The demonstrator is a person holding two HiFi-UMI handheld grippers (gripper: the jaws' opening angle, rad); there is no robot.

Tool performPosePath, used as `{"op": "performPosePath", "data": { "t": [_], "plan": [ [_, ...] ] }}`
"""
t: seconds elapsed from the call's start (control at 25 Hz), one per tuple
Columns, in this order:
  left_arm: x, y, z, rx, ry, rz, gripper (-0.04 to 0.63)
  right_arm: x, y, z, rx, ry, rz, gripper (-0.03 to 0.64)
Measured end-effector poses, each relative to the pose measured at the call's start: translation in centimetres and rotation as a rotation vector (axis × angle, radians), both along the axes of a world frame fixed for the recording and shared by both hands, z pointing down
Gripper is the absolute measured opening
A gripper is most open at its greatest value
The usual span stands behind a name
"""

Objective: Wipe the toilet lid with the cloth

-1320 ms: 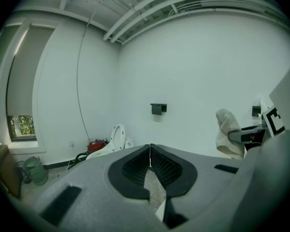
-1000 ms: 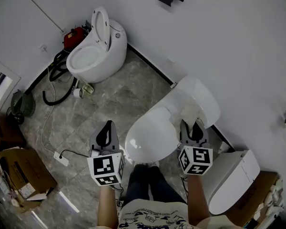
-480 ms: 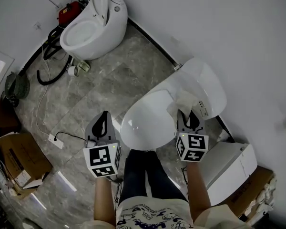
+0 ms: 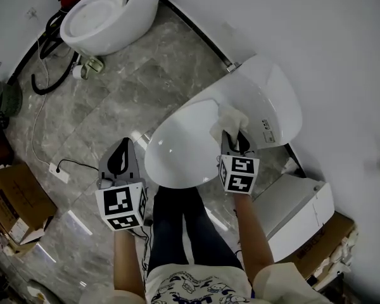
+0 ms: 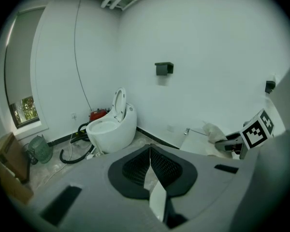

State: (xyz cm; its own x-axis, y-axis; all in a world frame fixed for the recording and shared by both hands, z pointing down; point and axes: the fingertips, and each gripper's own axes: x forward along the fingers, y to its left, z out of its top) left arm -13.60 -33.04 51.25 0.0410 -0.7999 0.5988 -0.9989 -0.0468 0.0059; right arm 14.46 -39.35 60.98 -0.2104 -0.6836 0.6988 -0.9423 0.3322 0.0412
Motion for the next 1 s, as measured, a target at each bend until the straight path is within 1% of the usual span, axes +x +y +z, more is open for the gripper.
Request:
{"op": "performPosePath", "data": {
  "t": [0.24, 0.52, 0.76, 1.0],
  "plan": [
    [-0.1, 0.7, 3.4, -0.042, 0.003, -0.002, 0.009, 1.4, -0.8, 5.5, -0.05, 0.064, 0.004, 0.114],
    [-1.0, 1.4, 6.5, -0.072, -0.002, 0.009, 0.009, 1.8, -1.6, 11.9, -0.127, 0.15, -0.03, 0.114],
    [-1.5, 2.1, 9.2, -0.094, -0.009, 0.015, 0.009, 1.5, -2.6, 16.1, -0.184, 0.209, -0.066, 0.114],
    [-1.9, 3.2, 11.6, -0.122, 0.004, -0.002, 0.009, 1.0, -3.3, 19.1, -0.23, 0.234, -0.091, 0.114]
  ]
}}
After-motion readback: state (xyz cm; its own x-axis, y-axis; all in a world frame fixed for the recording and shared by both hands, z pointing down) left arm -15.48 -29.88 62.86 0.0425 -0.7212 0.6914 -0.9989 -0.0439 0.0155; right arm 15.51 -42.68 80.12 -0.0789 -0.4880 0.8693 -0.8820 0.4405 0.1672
